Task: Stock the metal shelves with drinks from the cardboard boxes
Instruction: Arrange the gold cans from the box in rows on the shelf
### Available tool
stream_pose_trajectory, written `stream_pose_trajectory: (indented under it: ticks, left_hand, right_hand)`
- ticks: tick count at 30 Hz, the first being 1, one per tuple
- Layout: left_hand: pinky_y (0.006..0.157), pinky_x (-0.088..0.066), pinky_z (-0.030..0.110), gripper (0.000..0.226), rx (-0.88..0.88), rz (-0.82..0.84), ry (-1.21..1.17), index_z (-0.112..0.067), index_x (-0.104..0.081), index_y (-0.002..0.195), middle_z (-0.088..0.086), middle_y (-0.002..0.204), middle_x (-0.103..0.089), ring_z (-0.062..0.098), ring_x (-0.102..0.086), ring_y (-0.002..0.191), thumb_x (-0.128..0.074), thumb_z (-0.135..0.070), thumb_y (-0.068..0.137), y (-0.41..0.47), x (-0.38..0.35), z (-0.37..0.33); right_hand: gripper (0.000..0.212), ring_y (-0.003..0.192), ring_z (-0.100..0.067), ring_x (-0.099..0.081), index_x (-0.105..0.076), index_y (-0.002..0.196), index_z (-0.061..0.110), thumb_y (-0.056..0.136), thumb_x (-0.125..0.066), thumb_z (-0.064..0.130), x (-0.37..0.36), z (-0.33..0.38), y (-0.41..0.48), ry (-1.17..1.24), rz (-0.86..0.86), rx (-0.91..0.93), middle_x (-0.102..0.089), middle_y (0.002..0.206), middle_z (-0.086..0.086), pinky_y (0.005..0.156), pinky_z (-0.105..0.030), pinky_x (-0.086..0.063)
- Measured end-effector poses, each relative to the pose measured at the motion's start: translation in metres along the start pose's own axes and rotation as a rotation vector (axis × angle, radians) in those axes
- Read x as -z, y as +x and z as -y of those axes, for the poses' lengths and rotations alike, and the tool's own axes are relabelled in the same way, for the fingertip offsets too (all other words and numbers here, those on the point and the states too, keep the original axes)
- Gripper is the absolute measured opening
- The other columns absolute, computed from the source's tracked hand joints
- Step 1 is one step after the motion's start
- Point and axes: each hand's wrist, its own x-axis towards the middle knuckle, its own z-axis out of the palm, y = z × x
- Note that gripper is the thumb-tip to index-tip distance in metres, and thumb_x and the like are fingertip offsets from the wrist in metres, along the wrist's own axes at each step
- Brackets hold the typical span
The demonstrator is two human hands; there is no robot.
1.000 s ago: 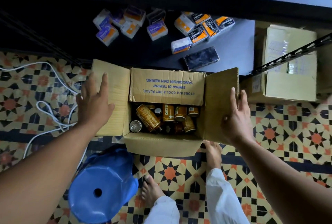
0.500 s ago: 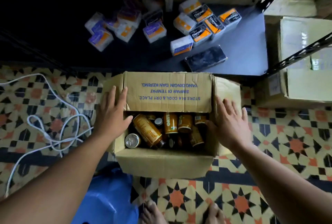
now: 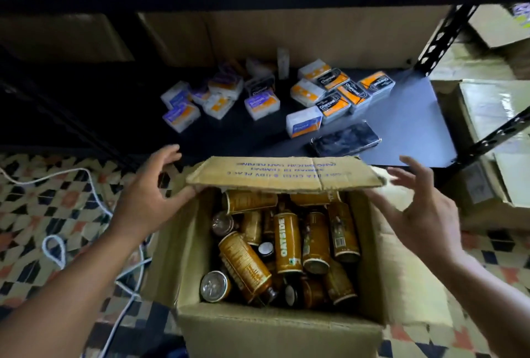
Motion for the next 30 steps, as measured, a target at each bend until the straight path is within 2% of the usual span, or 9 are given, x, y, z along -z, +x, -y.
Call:
stream_pose_trajectory:
  ticks: [3,6,10,12,16,19,24,27,30]
  left_hand:
    - [0.1,-0.051,0.046,0.066,0.027,-0.133,-0.105,-0.062,-0.032,0.128,-0.012,0.128,-0.063,0.007,-0.059,0.12,-0.069,-0.071,0.073,0.016,-0.005,-0.01]
    - [0.098,-0.053,0.043,0.086,0.014,-0.241,-0.154,-0.046,-0.022,0.15,-0.001,0.122,-0.067,0.008,-0.064,0.112,-0.074,-0.057,0.083,0.028,-0.024,-0.023]
    - [0.085,-0.059,0.043,0.097,-0.004,-0.287,-0.099,-0.046,0.006,0.157,0.002,0.127,-0.061,0.011,-0.067,0.095,-0.067,-0.043,0.094,0.04,-0.05,-0.029]
    - [0.086,-0.057,0.041,0.095,-0.015,-0.215,-0.047,-0.049,0.008,0.156,0.004,0.143,-0.051,0.016,-0.064,0.101,-0.064,-0.046,0.095,0.041,-0.065,-0.027]
    - [0.109,-0.043,0.048,0.08,0.07,0.103,0.249,-0.039,-0.015,0.159,0.0,0.163,-0.022,0.029,-0.035,0.143,-0.056,-0.06,0.094,0.044,-0.09,-0.013]
    - [0.112,-0.037,0.049,0.082,0.109,0.22,0.328,-0.035,-0.017,0.16,-0.001,0.164,-0.021,0.027,-0.024,0.147,-0.058,-0.059,0.094,0.043,-0.089,-0.009]
    - [0.114,-0.03,0.053,0.087,0.099,0.257,0.432,-0.034,-0.013,0.161,0.005,0.166,-0.012,0.031,-0.012,0.151,-0.063,-0.051,0.092,0.03,-0.083,-0.009]
    - [0.103,-0.036,0.056,0.066,-0.245,0.039,0.626,-0.018,-0.048,0.144,0.015,0.147,-0.043,0.038,-0.038,0.135,-0.061,-0.054,0.089,0.021,-0.082,-0.014]
    - [0.09,-0.045,0.045,0.054,-0.487,0.08,0.575,-0.014,-0.064,0.124,0.008,0.115,-0.068,0.03,-0.062,0.106,-0.057,-0.056,0.091,0.021,-0.09,-0.031]
  right_hand:
    - [0.085,0.105,-0.041,-0.071,-0.015,0.15,0.037,0.083,-0.06,0.064,-0.007,0.022,0.02,0.032,0.003,0.015,-0.068,0.135,-0.007,0.084,-0.051,-0.053]
    - [0.1,0.104,-0.048,-0.069,0.016,0.157,0.041,0.091,-0.056,0.063,-0.02,0.036,0.035,-0.021,0.043,0.089,-0.053,0.151,-0.013,0.083,-0.054,-0.054]
    - [0.097,0.116,-0.046,-0.064,0.031,0.149,0.047,0.098,-0.05,0.062,-0.038,0.038,0.049,-0.084,0.13,0.068,-0.007,0.172,-0.009,0.081,-0.049,-0.054]
    - [0.095,0.123,-0.043,-0.062,0.033,0.146,0.055,0.096,-0.046,0.069,-0.049,0.033,0.057,-0.131,0.176,0.077,0.007,0.172,-0.007,0.082,-0.048,-0.056]
    - [0.088,0.148,-0.037,-0.038,0.011,0.161,0.044,0.094,-0.035,0.079,-0.068,0.014,0.067,-0.279,0.353,0.025,0.013,0.172,-0.008,0.106,-0.05,-0.045]
    - [0.083,0.157,-0.03,-0.014,-0.013,0.163,0.035,0.095,-0.033,0.078,-0.069,0.009,0.062,-0.321,0.459,-0.042,0.005,0.172,-0.01,0.121,-0.048,-0.027]
    - [0.081,0.158,-0.033,-0.008,-0.016,0.162,0.032,0.097,-0.046,0.068,-0.066,0.009,0.047,-0.356,0.449,-0.027,0.002,0.172,-0.015,0.124,-0.05,-0.018]
    - [0.06,0.149,-0.036,-0.029,-0.044,0.149,0.022,0.097,-0.06,0.047,-0.063,0.011,0.036,-0.327,0.257,0.123,-0.03,0.163,-0.018,0.118,-0.052,-0.027]
    - [0.028,0.105,-0.037,-0.061,-0.067,0.11,0.01,0.092,-0.063,0.03,-0.064,0.017,0.03,-0.345,0.083,0.475,-0.069,0.11,-0.014,0.091,-0.045,-0.042]
